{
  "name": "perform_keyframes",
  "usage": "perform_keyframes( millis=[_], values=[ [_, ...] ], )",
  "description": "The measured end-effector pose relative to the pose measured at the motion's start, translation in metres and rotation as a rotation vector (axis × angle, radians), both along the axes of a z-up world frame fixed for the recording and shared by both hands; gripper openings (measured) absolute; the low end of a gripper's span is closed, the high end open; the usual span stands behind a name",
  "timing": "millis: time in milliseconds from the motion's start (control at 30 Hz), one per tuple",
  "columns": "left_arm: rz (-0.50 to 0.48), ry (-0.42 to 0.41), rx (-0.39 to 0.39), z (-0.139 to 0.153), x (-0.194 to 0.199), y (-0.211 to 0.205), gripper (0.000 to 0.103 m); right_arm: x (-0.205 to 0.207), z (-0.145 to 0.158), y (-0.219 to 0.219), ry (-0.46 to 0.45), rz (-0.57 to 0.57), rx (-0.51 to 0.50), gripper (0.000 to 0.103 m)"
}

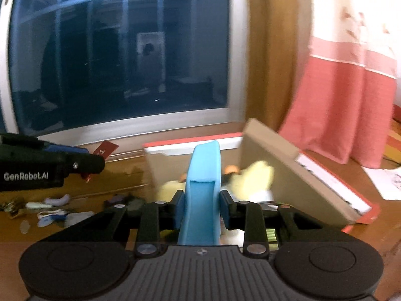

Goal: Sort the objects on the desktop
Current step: 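Open the right tool to drop the blue strip into the box while the left tool drops the red box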

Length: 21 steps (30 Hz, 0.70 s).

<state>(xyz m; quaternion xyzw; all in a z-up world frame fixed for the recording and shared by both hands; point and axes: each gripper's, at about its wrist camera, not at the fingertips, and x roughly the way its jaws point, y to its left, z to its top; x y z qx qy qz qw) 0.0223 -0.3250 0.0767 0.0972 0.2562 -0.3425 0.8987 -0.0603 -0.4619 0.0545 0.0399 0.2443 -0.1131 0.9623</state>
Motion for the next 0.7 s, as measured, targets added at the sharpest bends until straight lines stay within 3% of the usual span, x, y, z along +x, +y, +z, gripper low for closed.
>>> perform_keyframes(
  millis=[300, 433, 500, 700],
  values=[
    [-0.097, -0.008, -0.010, -0.005, -0.011, -0.070, 0.025, -0.023, -0.004, -0.067, -0.009, -0.098, -0.002, 0.033],
    [-0.104, -0.008, -0.004, -0.006, -0.011, -0.082, 0.025, -0.024, -0.006, -0.084, -0.020, -0.111, 0.015, 0.033],
    [-0.102, -0.006, 0.005, -0.007, -0.009, -0.084, 0.025, -0.022, -0.007, -0.086, -0.025, -0.106, 0.024, 0.026],
    [-0.096, -0.003, 0.018, -0.008, -0.004, -0.084, 0.025, -0.016, -0.008, -0.083, -0.018, -0.088, 0.031, 0.026]
  ],
)
